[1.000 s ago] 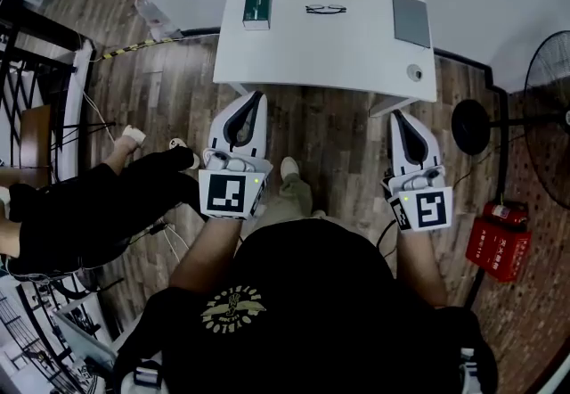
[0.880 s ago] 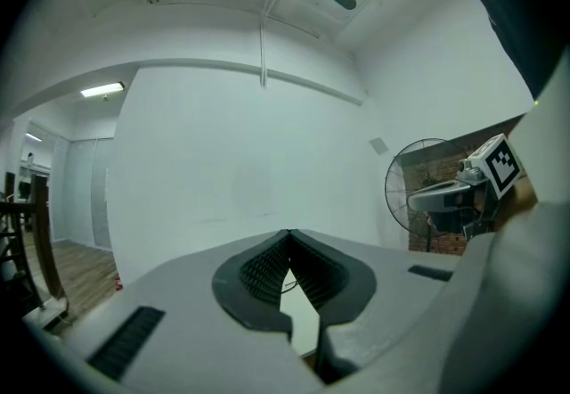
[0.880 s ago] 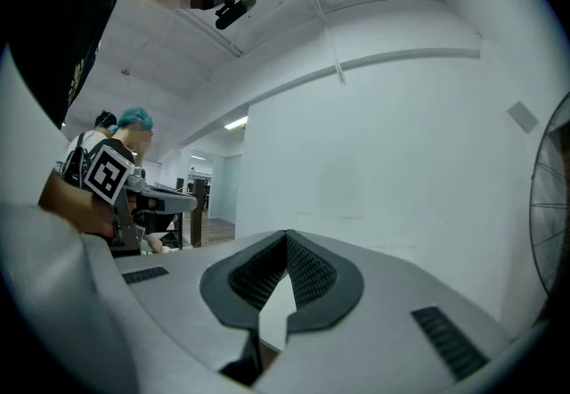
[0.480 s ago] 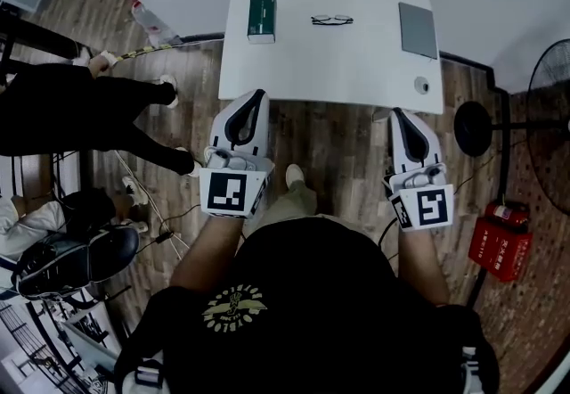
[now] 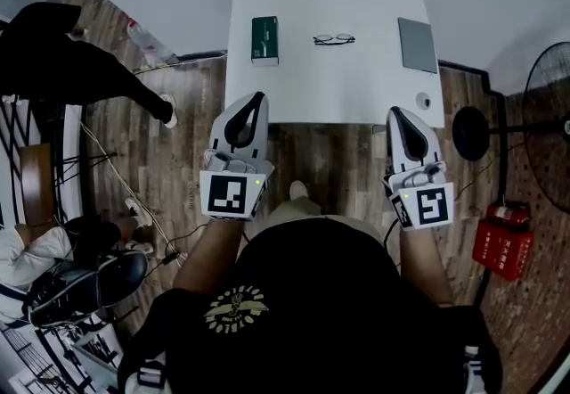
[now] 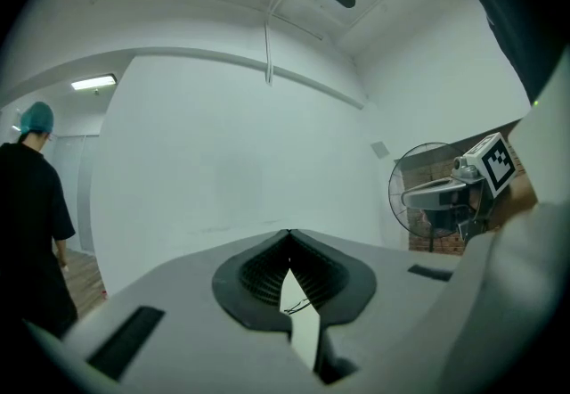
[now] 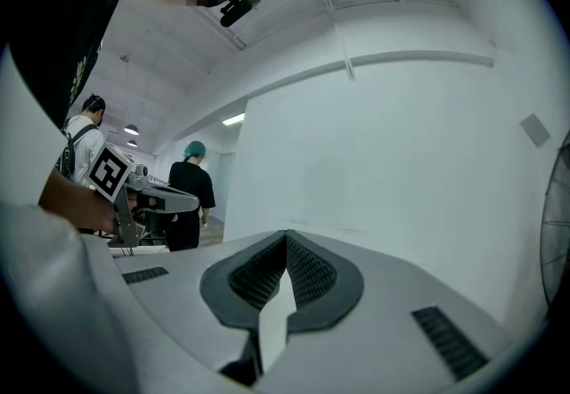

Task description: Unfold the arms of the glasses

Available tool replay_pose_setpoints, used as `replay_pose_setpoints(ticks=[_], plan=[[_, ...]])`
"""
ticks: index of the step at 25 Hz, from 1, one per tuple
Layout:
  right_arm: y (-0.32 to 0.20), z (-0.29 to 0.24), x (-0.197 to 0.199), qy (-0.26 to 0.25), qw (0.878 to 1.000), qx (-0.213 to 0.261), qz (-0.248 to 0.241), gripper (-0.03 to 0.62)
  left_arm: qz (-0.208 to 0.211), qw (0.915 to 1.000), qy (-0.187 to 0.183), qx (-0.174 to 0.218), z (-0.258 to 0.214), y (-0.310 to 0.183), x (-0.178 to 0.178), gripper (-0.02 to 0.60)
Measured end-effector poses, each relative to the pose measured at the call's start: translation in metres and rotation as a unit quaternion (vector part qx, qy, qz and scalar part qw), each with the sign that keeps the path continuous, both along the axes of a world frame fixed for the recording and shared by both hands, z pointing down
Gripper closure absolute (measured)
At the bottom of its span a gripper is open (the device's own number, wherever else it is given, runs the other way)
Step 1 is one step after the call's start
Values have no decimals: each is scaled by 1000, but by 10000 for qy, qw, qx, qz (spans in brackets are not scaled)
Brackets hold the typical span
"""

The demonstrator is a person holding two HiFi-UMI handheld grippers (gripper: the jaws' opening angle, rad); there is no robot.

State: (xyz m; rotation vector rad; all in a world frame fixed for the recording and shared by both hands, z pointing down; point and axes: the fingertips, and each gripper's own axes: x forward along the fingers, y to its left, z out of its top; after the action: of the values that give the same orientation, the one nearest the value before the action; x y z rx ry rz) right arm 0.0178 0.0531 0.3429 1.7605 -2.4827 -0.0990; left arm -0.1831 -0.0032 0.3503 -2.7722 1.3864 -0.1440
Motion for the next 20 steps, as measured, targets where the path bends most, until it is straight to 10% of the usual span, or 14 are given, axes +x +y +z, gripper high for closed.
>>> replay_pose_setpoints(ticks=[20], plan=[[-9,-5,20,12,9993,133,363,592,236,9997,-85,-30,8,-22,11,574]])
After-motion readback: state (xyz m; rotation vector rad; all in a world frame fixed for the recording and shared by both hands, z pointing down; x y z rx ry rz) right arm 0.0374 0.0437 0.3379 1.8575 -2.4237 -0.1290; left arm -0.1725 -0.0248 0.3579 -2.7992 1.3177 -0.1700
